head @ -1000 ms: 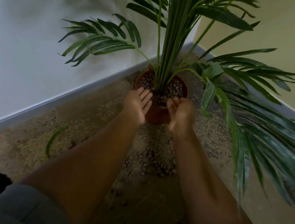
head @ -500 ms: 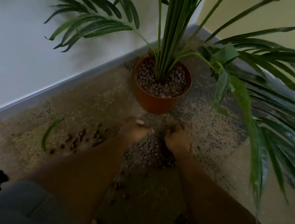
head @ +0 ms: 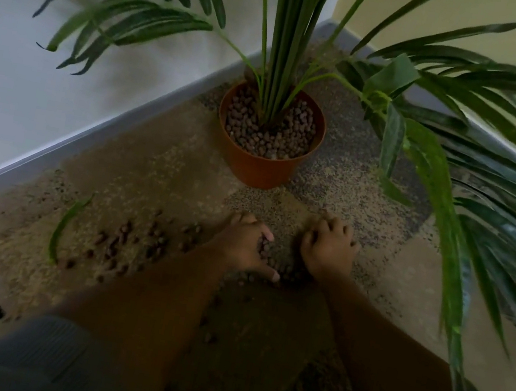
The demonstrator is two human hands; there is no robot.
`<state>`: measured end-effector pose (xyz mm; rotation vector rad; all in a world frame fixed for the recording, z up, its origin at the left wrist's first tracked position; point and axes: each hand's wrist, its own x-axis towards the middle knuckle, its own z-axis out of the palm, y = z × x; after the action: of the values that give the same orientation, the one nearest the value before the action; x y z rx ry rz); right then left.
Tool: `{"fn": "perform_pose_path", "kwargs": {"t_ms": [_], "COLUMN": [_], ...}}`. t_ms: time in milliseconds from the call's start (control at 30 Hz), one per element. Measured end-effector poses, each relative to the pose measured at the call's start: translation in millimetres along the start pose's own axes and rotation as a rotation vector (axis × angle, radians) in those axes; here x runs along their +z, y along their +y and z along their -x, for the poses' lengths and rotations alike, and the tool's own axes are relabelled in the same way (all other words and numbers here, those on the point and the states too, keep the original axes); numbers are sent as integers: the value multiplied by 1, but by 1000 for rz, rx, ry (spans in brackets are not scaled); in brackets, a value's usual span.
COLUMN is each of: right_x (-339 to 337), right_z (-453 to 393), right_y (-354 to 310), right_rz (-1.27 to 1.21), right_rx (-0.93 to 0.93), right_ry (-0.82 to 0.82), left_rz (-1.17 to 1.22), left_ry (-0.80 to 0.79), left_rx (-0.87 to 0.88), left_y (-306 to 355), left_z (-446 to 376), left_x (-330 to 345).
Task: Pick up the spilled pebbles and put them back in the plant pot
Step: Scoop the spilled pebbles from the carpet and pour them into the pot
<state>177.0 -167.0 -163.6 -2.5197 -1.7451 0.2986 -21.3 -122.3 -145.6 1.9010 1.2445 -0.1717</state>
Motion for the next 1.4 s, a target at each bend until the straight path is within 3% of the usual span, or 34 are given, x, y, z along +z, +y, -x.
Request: {"fn": "perform_pose_path", "kwargs": {"t_ms": [200, 367, 533, 833, 900, 967, 1200, 1300, 1400], "right_x": [20, 31, 35, 29, 29, 26, -5, -15, -26], "right_z": [32, 51, 61, 53, 47, 41, 28, 30, 36], "right_y": [7, -7, -19, -33, -36, -39, -54, -66, -82], "right_rz": [58, 34, -96, -167, -308, -513, -1359, -1660, -1869], "right_rx": [26, -116, -260, -255, -186, -70, 483, 502, 565], "right_ry": [125, 191, 144, 139, 129, 74, -423, -624, -632], "left_rz": [-171, -210, -302, -134, 35, 290, 1116, 1494, 1660], "left_ry": [22, 155, 144, 199, 248, 271, 104, 99, 165], "left_rx": [76, 144, 197, 233, 240, 136, -298, -408, -419], "left_y": [11, 5, -3, -8, -9, -9, 11, 18, 18], "left_z": [7, 15, 18, 19, 20, 22, 25, 31, 36], "left_x": [11, 26, 36, 31, 30, 28, 11, 4, 2]}}
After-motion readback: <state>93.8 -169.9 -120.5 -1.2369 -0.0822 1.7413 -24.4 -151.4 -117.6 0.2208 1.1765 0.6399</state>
